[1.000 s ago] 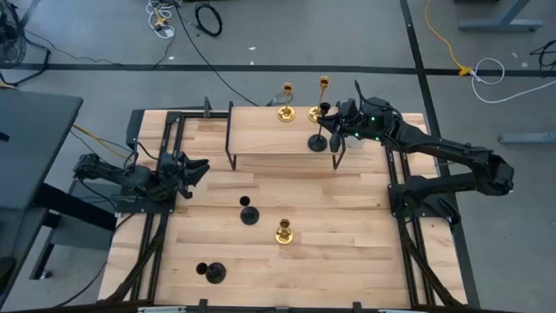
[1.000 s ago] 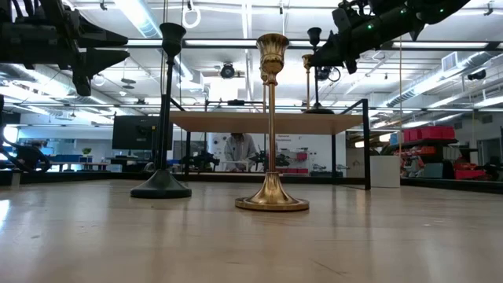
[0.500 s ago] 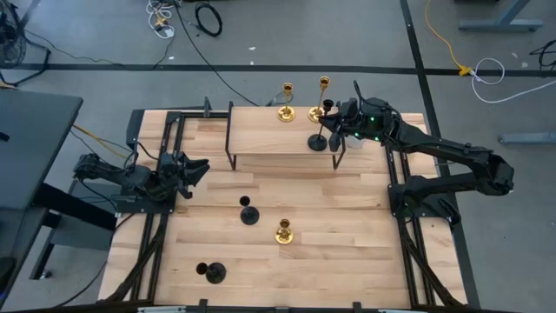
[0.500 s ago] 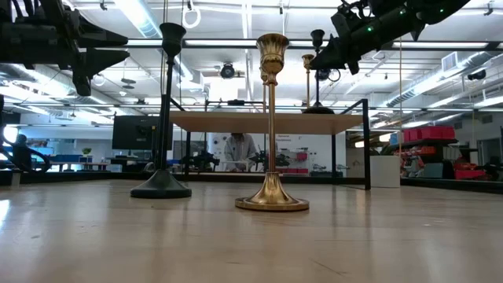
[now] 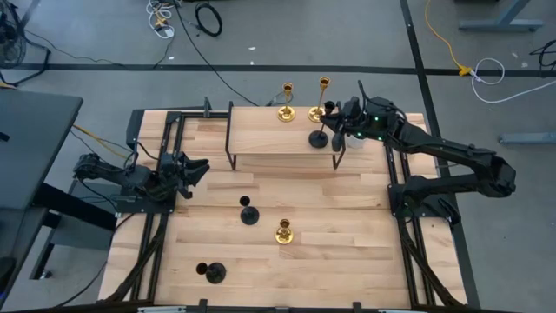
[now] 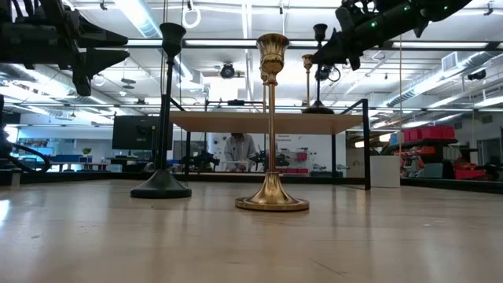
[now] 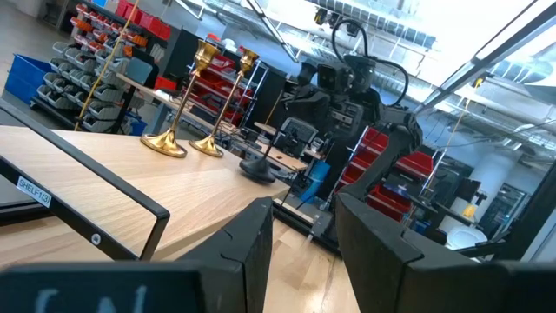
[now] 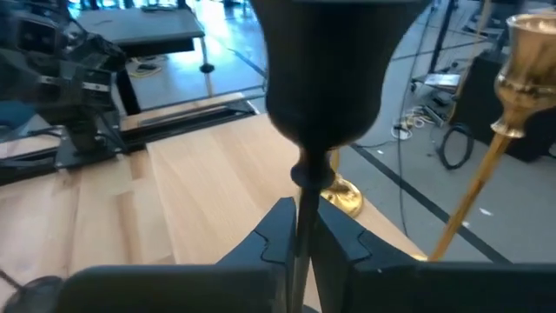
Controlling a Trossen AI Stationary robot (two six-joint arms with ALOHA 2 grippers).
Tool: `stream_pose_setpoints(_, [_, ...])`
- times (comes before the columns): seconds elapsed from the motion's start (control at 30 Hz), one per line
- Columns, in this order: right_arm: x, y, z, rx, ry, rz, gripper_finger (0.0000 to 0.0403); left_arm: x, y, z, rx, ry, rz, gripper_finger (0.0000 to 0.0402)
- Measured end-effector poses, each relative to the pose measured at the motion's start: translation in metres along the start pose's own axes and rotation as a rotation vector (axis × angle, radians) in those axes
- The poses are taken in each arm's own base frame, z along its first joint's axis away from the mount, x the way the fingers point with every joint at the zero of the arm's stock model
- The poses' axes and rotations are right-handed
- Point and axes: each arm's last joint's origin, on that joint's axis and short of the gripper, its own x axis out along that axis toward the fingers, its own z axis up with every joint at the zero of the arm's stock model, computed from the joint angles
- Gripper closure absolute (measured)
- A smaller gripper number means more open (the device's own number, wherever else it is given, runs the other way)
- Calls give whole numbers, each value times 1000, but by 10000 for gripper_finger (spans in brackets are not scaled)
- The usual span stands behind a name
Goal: Pick & Place candle stick holders
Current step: Put the right black candle holder on the shelf, then put the gold candle holder on the shelf
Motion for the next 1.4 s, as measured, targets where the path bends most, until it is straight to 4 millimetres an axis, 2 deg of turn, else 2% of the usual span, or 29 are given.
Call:
stream_pose_setpoints(0.43, [0,1,-1,0,10,37,369,0,0,0,0,0,0,271])
stream_pose_setpoints(0.63, [0,1,-1,0,10,37,354,0,0,0,0,0,0,271])
stream_pose_setpoints(1.17, [-1,2,-1,-3,16,57,234,0,0,0,-1,0,0,271])
stream_pose_setpoints(1.4, [-11,3,-1,-44,30,56,204,0,0,0,-1,0,0,271])
